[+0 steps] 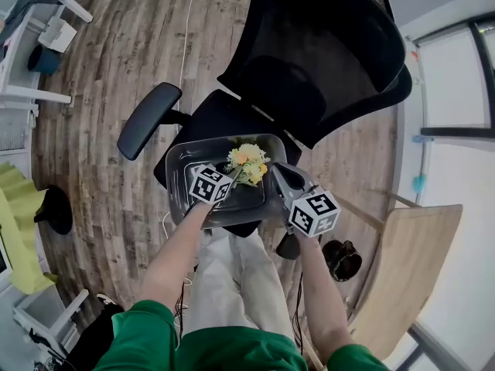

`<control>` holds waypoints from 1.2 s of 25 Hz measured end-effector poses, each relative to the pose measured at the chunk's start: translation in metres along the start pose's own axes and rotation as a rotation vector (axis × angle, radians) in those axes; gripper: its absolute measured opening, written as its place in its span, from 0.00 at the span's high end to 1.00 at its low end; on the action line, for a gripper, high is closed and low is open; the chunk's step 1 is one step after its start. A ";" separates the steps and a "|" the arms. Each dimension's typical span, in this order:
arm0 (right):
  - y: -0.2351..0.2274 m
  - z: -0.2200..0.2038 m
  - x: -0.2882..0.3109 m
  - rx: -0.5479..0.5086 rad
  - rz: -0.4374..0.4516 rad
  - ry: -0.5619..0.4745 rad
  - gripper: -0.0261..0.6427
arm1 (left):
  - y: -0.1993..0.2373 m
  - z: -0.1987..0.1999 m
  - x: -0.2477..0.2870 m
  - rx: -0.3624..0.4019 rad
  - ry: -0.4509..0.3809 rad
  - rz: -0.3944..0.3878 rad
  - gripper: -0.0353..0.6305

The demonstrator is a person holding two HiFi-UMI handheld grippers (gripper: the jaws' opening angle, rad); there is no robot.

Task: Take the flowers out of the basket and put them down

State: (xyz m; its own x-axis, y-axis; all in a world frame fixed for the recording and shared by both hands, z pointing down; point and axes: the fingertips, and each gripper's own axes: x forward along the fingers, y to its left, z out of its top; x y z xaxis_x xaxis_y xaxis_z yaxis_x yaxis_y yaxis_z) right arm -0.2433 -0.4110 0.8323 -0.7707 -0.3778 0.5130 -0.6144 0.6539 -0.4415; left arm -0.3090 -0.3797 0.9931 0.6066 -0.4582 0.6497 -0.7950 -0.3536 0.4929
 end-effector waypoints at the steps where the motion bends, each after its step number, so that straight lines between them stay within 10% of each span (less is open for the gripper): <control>1: 0.001 0.004 -0.004 -0.004 -0.002 -0.002 0.95 | -0.005 0.005 -0.006 0.011 -0.007 -0.004 0.85; 30: 0.105 0.237 -0.121 -0.112 -0.012 -0.292 0.95 | -0.172 0.337 -0.307 0.230 -0.702 -0.060 0.85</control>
State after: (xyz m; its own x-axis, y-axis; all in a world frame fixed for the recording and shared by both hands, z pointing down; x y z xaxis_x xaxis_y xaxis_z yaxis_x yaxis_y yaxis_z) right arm -0.2546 -0.4521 0.5500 -0.7895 -0.5474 0.2778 -0.6137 0.7106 -0.3441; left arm -0.3570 -0.4531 0.5134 0.5698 -0.8192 0.0648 -0.7864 -0.5207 0.3322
